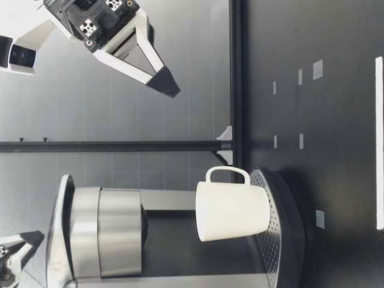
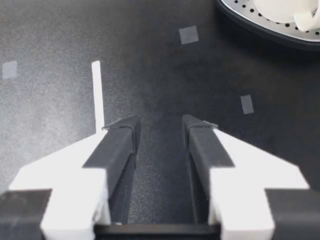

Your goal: Place the coffee capsule inside the capsule container, then place the cup onto the center of the cup tray.

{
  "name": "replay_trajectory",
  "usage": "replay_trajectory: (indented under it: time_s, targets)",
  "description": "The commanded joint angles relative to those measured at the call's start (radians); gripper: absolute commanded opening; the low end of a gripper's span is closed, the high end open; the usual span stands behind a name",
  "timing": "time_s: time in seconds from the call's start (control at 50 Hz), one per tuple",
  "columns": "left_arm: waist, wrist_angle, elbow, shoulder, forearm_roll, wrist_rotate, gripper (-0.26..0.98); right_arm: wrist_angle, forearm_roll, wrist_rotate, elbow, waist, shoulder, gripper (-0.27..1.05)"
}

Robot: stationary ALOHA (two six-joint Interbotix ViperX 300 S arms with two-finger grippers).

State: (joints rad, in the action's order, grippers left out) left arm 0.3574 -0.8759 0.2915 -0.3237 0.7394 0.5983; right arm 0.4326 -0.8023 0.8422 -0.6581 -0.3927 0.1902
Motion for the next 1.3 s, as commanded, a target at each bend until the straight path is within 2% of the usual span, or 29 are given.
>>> replay_trajectory:
  time_s: [0.0, 0.24, 0.46, 0.78, 1.16, 1.28]
  targets:
    - [0.006, 0.002, -0.011, -0.008, 0.003, -0.002, 0.13, -0.006, -0.003, 0.0, 0.009, 0.006, 0.018, 0.41]
    - [0.006, 0.002, 0.002, 0.002, 0.002, -0.002, 0.13, -0.008, -0.005, 0.002, 0.009, 0.006, 0.017, 0.41]
    - [0.006, 0.008, 0.014, 0.002, -0.023, -0.002, 0.13, -0.012, -0.005, 0.002, 0.011, 0.006, 0.009, 0.41]
    - [0.006, 0.008, 0.067, 0.018, -0.066, -0.003, 0.13, -0.014, -0.003, 0.003, 0.009, 0.006, 0.002, 0.41]
    - [0.006, 0.009, 0.051, 0.063, -0.067, -0.012, 0.13, -0.025, -0.005, 0.003, 0.002, 0.026, -0.009, 0.41]
    - [0.006, 0.011, 0.041, 0.069, -0.097, -0.035, 0.13, -0.035, -0.003, 0.005, 0.002, 0.025, -0.009, 0.41]
